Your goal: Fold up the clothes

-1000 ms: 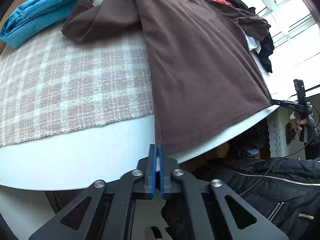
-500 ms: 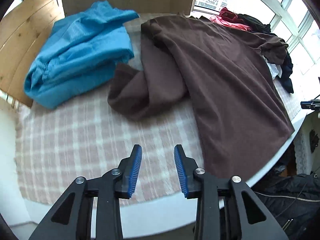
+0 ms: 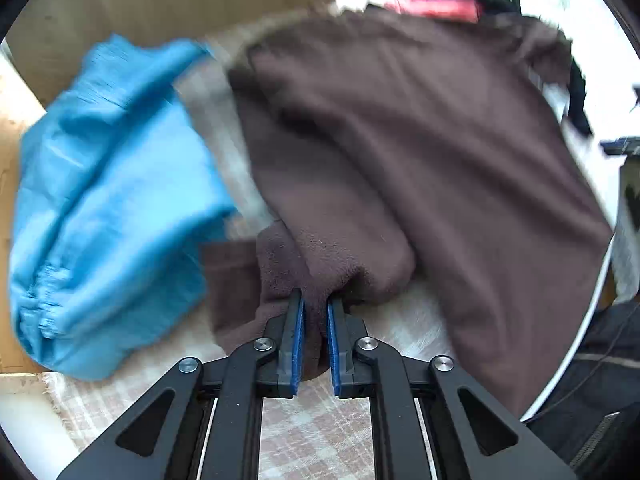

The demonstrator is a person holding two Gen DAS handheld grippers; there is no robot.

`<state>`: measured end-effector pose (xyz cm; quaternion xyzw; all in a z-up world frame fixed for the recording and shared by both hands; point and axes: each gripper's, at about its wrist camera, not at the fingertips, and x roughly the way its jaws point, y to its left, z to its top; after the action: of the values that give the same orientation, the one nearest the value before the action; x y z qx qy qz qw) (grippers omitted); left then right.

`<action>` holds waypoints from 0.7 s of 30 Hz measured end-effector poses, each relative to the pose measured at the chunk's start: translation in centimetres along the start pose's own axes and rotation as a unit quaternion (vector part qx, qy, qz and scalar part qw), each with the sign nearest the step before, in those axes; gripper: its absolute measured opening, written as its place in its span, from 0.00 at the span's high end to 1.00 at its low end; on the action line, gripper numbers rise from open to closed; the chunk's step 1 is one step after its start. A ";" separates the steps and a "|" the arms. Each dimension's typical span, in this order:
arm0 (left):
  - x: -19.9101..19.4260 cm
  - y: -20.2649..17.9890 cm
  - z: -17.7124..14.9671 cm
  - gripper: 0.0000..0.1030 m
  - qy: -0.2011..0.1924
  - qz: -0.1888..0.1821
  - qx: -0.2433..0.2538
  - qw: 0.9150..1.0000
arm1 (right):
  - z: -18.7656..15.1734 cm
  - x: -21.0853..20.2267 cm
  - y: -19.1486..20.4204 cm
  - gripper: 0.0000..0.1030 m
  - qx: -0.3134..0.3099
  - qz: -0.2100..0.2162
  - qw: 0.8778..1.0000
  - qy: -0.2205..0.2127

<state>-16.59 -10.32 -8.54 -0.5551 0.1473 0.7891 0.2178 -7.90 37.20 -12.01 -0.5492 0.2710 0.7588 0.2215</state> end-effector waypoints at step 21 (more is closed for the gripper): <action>-4.8 7.2 13.0 0.59 -0.038 0.117 -0.017 0.992 | 25.9 4.8 -0.4 0.64 -0.157 -0.063 0.985 -0.030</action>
<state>-29.45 -11.19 0.30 -0.5071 0.1891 0.8322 0.1202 -27.57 54.65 -10.23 -0.5704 0.1071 0.7924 0.1880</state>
